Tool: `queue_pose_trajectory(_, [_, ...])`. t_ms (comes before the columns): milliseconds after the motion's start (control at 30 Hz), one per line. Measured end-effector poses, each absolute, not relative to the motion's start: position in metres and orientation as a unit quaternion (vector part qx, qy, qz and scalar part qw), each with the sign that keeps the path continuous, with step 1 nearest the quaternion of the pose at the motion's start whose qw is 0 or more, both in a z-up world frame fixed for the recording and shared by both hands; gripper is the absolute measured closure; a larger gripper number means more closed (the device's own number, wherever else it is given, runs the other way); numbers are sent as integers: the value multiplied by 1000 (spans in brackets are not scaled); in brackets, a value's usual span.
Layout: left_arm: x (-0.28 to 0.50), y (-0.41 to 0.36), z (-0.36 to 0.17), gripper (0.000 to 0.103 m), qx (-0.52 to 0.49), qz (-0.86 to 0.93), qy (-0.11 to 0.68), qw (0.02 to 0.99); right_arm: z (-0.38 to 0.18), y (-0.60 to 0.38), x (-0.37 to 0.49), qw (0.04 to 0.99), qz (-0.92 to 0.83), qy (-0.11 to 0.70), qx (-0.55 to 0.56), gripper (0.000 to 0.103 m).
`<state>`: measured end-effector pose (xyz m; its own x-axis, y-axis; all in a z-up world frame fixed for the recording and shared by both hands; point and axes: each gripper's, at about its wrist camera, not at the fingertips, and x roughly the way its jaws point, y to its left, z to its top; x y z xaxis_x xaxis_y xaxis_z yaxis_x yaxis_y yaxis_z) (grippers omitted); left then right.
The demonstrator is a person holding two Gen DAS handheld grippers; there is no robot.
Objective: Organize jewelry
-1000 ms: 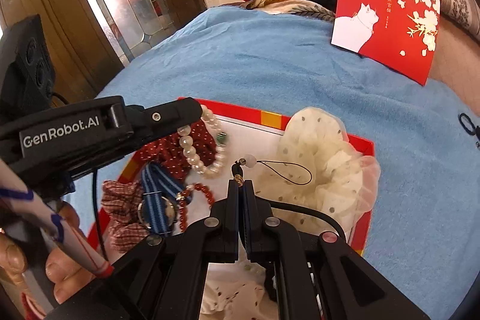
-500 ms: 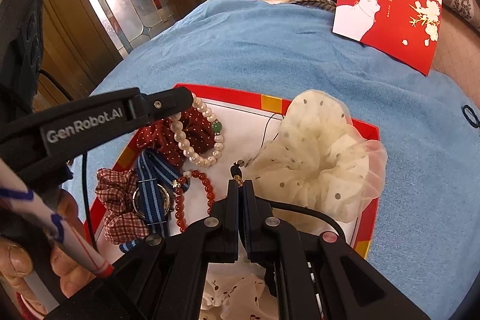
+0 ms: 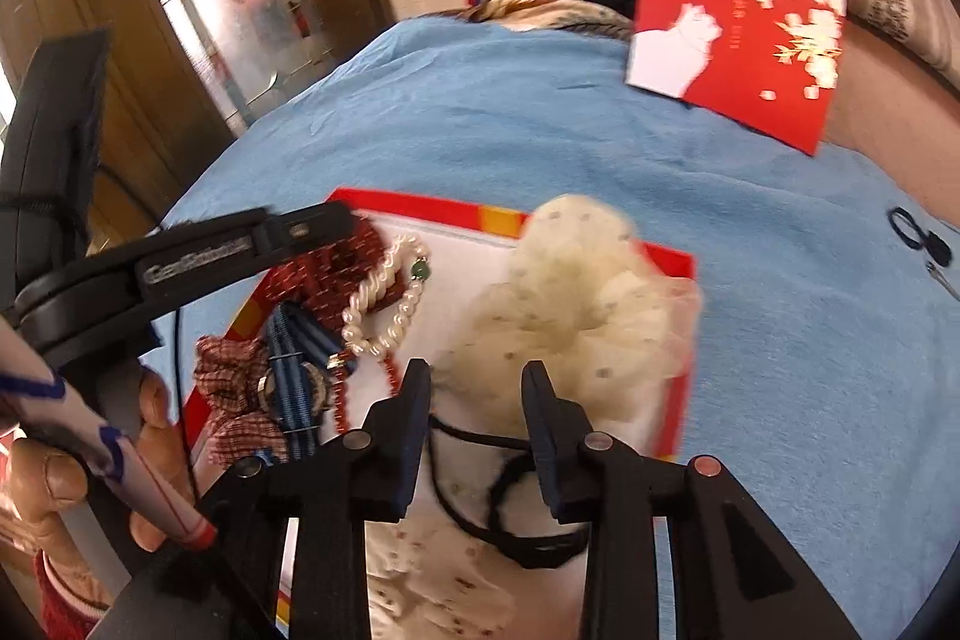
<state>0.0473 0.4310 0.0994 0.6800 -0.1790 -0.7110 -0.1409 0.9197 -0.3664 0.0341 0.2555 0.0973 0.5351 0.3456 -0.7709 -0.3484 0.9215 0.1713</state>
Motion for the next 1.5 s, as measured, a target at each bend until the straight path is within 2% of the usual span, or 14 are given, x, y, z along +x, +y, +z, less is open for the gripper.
queue_pose_trajectory(33, [46, 432, 100, 77, -203, -12, 398, 895, 98, 251, 36, 878, 191, 439, 2, 67])
queue_pose_trajectory(100, [43, 434, 103, 72, -210, -11, 391, 896, 99, 239, 41, 884, 166, 437, 11, 65])
queue_pose_trajectory(167, [38, 434, 108, 71, -213, -14, 383, 899, 97, 227, 46, 888, 139, 438, 14, 65])
queue_pose_trajectory(333, [28, 431, 118, 57, -203, 0, 361, 910, 80, 216, 57, 881, 102, 463, 3, 65])
queue_pose_trajectory(467, [26, 427, 122, 55, -193, 15, 354, 915, 68, 215, 64, 874, 83, 478, -8, 66])
queue_pose_trajectory(500, [26, 427, 122, 55, -192, 16, 353, 916, 66, 215, 65, 873, 81, 481, -11, 70])
queue_pose_trajectory(533, [25, 427, 122, 55, -189, 22, 352, 916, 64, 215, 67, 871, 81, 484, -12, 86])
queue_pose_trajectory(567, [25, 426, 122, 55, -185, 27, 351, 917, 63, 215, 68, 869, 78, 489, -15, 95])
queue_pose_trajectory(967, [21, 416, 122, 51, -142, 52, 353, 923, 62, 195, 61, 873, 32, 487, -22, 97])
queue_pose_trajectory(1200, [15, 404, 122, 40, -128, 50, 351, 926, 61, 151, 50, 873, -9, 487, -13, 98])
queue_pose_trajectory(1400, [9, 392, 126, 37, -117, 54, 346, 929, 57, 100, 44, 870, -54, 489, -1, 97])
queue_pose_trajectory(1500, [3, 385, 130, 32, -109, 62, 337, 933, 61, 87, 39, 872, -39, 488, 16, 86])
